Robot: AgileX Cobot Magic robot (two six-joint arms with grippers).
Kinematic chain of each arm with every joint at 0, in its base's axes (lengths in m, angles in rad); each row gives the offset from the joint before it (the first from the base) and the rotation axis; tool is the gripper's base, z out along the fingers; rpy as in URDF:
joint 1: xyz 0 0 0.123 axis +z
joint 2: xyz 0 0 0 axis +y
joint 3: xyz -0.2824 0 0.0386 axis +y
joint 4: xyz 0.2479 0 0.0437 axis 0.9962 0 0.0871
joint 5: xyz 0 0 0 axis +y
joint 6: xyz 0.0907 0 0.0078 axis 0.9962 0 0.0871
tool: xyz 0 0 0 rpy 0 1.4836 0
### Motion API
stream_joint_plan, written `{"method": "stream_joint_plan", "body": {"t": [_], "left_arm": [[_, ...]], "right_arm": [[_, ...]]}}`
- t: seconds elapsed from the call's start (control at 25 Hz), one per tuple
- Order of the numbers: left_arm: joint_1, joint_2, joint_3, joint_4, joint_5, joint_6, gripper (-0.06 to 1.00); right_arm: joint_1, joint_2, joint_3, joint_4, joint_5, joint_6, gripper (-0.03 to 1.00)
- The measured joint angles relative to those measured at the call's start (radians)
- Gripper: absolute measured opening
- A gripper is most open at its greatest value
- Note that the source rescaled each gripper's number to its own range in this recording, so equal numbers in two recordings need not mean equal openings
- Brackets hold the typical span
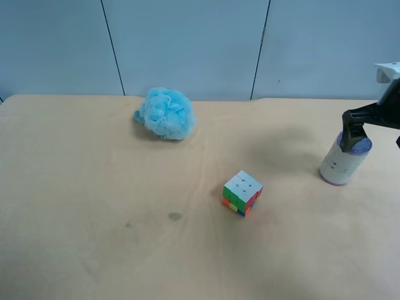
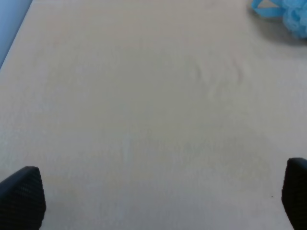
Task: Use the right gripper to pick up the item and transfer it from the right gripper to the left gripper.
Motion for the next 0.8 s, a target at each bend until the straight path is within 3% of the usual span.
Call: {"method": "stream_joint_plan", "body": {"t": [0.44, 0.8], "left_arm": [[0.0, 0.0, 0.0, 0.0, 0.0, 0.0, 1.0], [0.0, 0.0, 0.0, 0.0, 0.0, 0.0, 1.0]], "right_arm": [[-0.001, 0.076, 0.0, 0.019, -0.094, -0.008, 1.0], [-0.001, 0.119, 0.0, 0.025, -0.119, -0.008, 0.99]]}}
